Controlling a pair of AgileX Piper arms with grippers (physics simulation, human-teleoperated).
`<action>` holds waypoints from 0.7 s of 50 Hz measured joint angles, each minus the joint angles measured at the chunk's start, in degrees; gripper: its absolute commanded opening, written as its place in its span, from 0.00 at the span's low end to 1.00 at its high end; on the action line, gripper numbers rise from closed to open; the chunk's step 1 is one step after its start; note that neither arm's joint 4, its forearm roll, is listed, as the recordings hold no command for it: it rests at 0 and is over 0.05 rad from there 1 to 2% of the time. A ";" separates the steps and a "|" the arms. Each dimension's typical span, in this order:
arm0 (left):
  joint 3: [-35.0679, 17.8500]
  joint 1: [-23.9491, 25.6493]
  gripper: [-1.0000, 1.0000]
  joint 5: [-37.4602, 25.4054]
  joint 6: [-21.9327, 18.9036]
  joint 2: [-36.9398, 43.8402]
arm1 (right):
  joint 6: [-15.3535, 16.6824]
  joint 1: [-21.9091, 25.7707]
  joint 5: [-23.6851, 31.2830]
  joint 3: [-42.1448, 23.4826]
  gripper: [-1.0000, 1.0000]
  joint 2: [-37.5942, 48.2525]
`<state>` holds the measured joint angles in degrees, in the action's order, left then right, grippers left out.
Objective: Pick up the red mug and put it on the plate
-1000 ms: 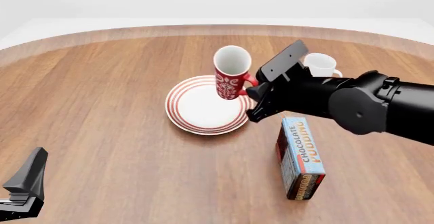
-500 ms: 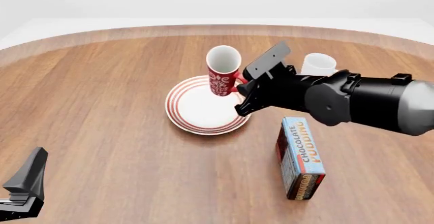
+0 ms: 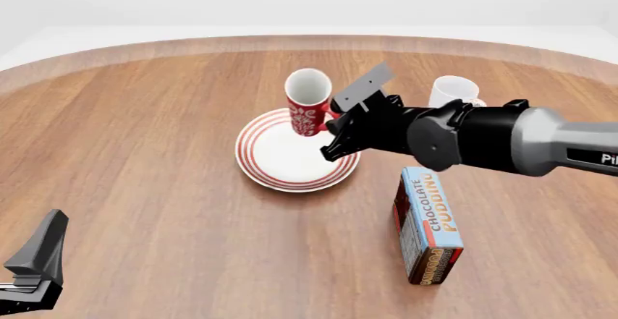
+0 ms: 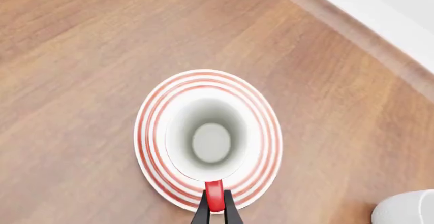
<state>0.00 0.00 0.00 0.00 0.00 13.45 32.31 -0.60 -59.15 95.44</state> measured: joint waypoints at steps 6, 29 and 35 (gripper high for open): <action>0.00 0.00 1.00 0.00 0.00 0.00 | -0.26 0.14 -0.34 -0.93 0.00 1.49; 0.00 0.00 1.00 0.00 0.00 0.00 | -1.09 -0.47 -2.10 -3.05 0.00 6.27; 0.00 0.00 1.00 0.00 0.00 0.00 | -1.57 -0.45 -2.57 -3.14 0.00 7.14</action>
<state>0.00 0.00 0.00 0.00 0.00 11.88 31.86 -3.17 -62.28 102.58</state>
